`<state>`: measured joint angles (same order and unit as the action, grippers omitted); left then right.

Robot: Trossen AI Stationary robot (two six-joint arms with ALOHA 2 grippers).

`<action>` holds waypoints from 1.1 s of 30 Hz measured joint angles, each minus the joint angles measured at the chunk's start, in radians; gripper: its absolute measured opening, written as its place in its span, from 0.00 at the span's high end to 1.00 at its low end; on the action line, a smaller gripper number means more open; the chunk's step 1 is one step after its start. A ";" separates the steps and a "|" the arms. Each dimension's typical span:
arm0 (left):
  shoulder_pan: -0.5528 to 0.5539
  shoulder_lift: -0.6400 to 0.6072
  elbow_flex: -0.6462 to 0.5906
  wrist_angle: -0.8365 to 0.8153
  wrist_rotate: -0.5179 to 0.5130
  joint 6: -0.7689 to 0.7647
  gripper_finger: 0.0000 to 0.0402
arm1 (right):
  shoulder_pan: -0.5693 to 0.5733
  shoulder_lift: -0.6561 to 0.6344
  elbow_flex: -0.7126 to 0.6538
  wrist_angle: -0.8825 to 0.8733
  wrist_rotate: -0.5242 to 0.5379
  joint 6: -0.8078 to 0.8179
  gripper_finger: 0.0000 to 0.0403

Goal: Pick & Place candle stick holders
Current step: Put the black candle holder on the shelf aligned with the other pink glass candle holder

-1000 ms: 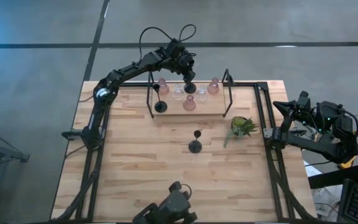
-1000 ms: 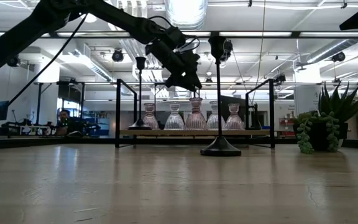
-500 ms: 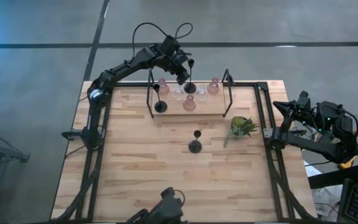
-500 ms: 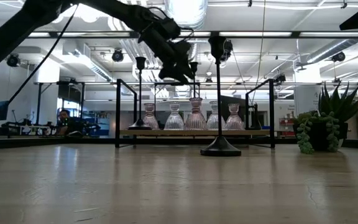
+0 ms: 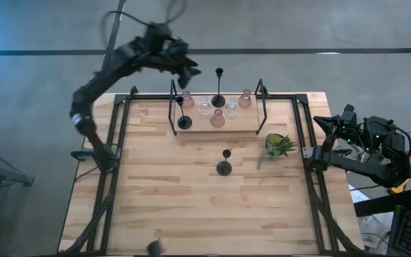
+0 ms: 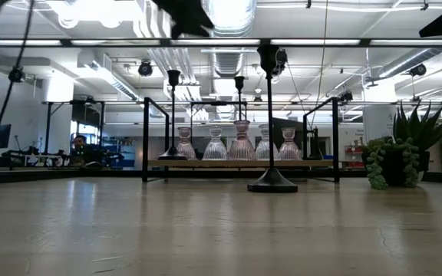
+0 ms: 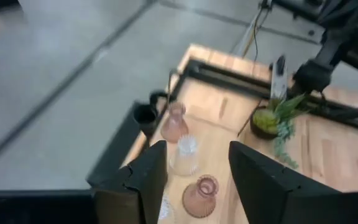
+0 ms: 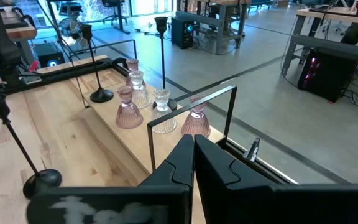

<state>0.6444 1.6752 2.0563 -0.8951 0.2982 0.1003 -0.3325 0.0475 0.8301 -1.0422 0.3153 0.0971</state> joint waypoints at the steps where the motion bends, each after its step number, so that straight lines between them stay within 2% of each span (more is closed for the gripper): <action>1: -0.001 -0.032 0.000 -0.007 -0.012 0.006 0.57 | 0.000 0.000 0.000 0.000 0.000 0.000 0.98; 4: -0.011 -0.143 -0.035 -0.023 -0.026 0.022 0.64 | 0.000 0.000 0.000 0.000 0.000 0.000 0.98; 7: -0.026 -0.273 -0.137 -0.017 -0.027 0.022 0.72 | 0.000 0.000 0.000 0.000 0.000 0.000 0.98; 10: -0.034 -0.418 -0.290 0.036 -0.027 -0.004 0.80 | 0.000 0.000 0.000 0.000 0.002 -0.039 0.98; 13: -0.033 -0.572 -0.470 0.113 -0.030 -0.044 0.87 | 0.000 0.000 0.000 0.003 0.002 -0.181 0.98; 18: -0.033 -0.821 -0.738 0.201 -0.031 -0.023 0.98 | 0.000 0.000 0.000 0.054 0.003 -0.203 0.98; 25: -0.033 -1.109 -0.974 0.241 -0.066 -0.127 0.99 | 0.000 0.000 0.000 0.086 0.028 -0.206 0.98; 33: -0.033 -1.405 -1.107 0.206 -0.176 -0.160 0.99 | 0.000 0.000 0.000 0.090 0.027 -0.205 0.98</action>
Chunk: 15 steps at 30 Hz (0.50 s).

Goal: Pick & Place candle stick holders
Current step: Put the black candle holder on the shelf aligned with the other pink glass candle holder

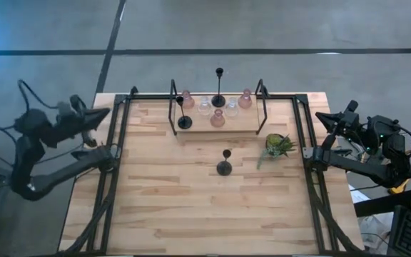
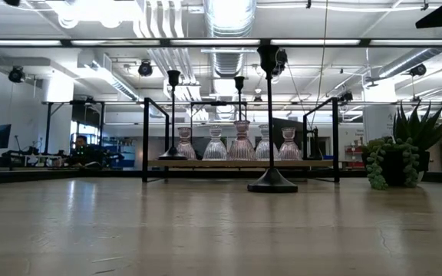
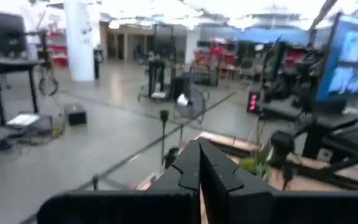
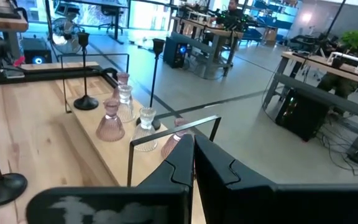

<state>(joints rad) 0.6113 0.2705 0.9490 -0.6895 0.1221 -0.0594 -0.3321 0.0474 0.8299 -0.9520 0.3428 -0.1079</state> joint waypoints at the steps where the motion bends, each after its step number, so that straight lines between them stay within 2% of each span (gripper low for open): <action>1: 0.000 -0.031 -0.015 -0.018 -0.009 -0.001 0.99 | 0.000 0.000 0.000 0.000 0.000 -0.001 0.98; 5: 0.001 -0.157 -0.037 -0.071 -0.034 -0.040 0.99 | 0.000 0.000 0.000 -0.001 0.000 -0.003 0.98; 8: 0.000 -0.222 -0.056 -0.097 -0.094 -0.009 0.99 | 0.000 0.000 0.000 -0.001 0.000 -0.009 0.98; 10: 0.000 -0.257 -0.075 -0.094 -0.088 0.001 0.99 | 0.000 0.000 0.000 0.000 0.000 -0.033 0.98; 15: 0.000 -0.250 -0.103 -0.173 -0.106 0.003 0.99 | 0.000 0.000 0.000 0.007 0.000 -0.076 0.98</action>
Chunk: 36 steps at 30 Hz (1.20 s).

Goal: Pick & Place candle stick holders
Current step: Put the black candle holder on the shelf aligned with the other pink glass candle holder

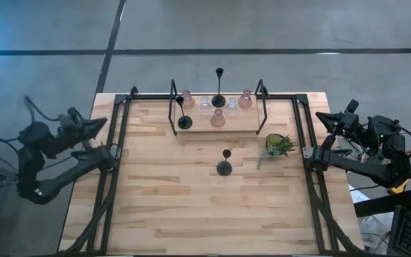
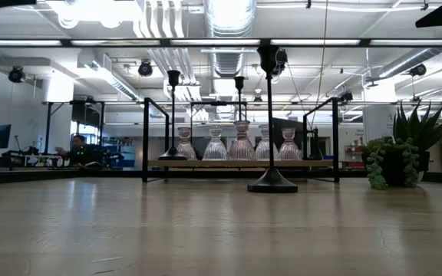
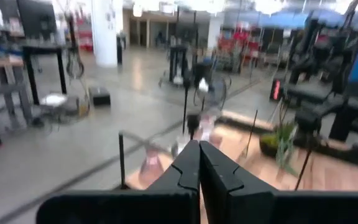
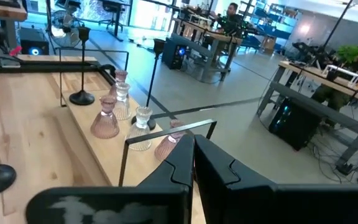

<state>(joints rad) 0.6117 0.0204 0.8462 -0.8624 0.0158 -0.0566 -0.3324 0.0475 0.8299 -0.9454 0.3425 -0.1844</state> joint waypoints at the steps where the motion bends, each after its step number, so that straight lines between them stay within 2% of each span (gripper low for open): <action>1: 0.001 0.003 -0.013 -0.010 0.000 -0.001 0.99 | 0.000 0.000 0.000 0.000 0.000 0.003 0.98; 10: 0.000 0.007 -0.095 -0.006 -0.086 -0.024 0.99 | 0.000 0.000 0.000 0.053 -0.002 -0.008 0.98; 16: 0.000 0.005 -0.117 -0.014 -0.094 -0.007 0.99 | 0.000 0.000 0.000 0.341 -0.002 0.154 0.98; 19: 0.001 0.000 -0.125 -0.011 -0.095 -0.008 0.98 | 0.000 0.000 0.000 0.525 -0.001 0.181 0.98; 23: 0.001 -0.007 -0.129 -0.010 -0.103 -0.023 0.98 | 0.000 0.000 0.000 0.763 0.000 0.139 0.98; 26: 0.001 -0.007 -0.130 -0.011 -0.109 -0.078 0.99 | 0.000 0.006 0.001 0.844 0.000 0.228 0.98; 29: 0.000 -0.005 -0.131 -0.025 -0.109 -0.147 0.98 | 0.001 0.045 0.001 0.847 -0.008 0.297 0.98; 31: 0.001 -0.005 -0.131 -0.037 -0.108 -0.150 0.97 | 0.001 0.095 0.001 0.841 -0.066 0.313 0.98; 33: 0.001 -0.005 -0.131 -0.046 -0.106 -0.144 0.96 | 0.001 0.165 0.001 0.842 -0.121 0.307 0.98; 36: 0.001 -0.005 -0.131 -0.049 -0.107 -0.132 0.96 | 0.001 0.300 0.019 0.832 -0.142 0.292 0.98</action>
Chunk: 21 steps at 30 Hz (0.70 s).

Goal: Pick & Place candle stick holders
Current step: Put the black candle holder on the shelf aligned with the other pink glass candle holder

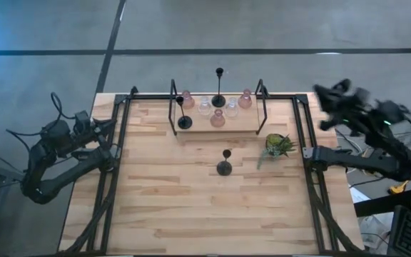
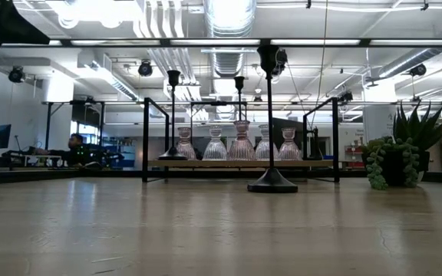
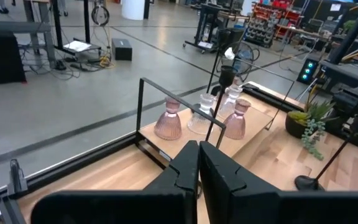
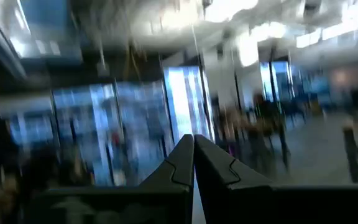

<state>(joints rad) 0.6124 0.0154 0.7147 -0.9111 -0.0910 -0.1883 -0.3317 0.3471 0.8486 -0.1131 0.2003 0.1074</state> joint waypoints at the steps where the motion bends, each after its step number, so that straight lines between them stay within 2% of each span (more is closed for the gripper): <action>1: 0.000 0.000 0.000 0.000 0.000 0.000 0.96 | 0.000 0.047 0.019 -0.026 0.000 -0.001 0.98; 5: 0.000 0.000 0.000 -0.005 0.000 0.001 0.96 | 0.000 0.209 0.159 -0.307 -0.014 0.018 0.98; 9: 0.000 0.000 0.000 -0.005 0.000 0.002 0.96 | 0.000 0.338 0.302 -0.689 -0.168 0.072 0.98; 11: 0.000 0.000 0.000 -0.005 0.000 0.002 0.96 | 0.000 0.383 0.332 -0.804 -0.234 0.083 0.98; 14: 0.000 0.000 0.000 -0.005 0.000 0.002 0.96 | 0.007 0.421 0.332 -0.840 -0.280 0.104 0.98; 21: 0.000 0.000 0.000 -0.004 0.000 0.002 0.96 | 0.044 0.479 0.217 -0.734 -0.252 0.154 0.95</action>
<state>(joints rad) 0.6125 0.0158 0.7147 -0.9150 -0.0910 -0.1864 -0.2873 0.8261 1.0660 -0.8470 -0.0522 0.2618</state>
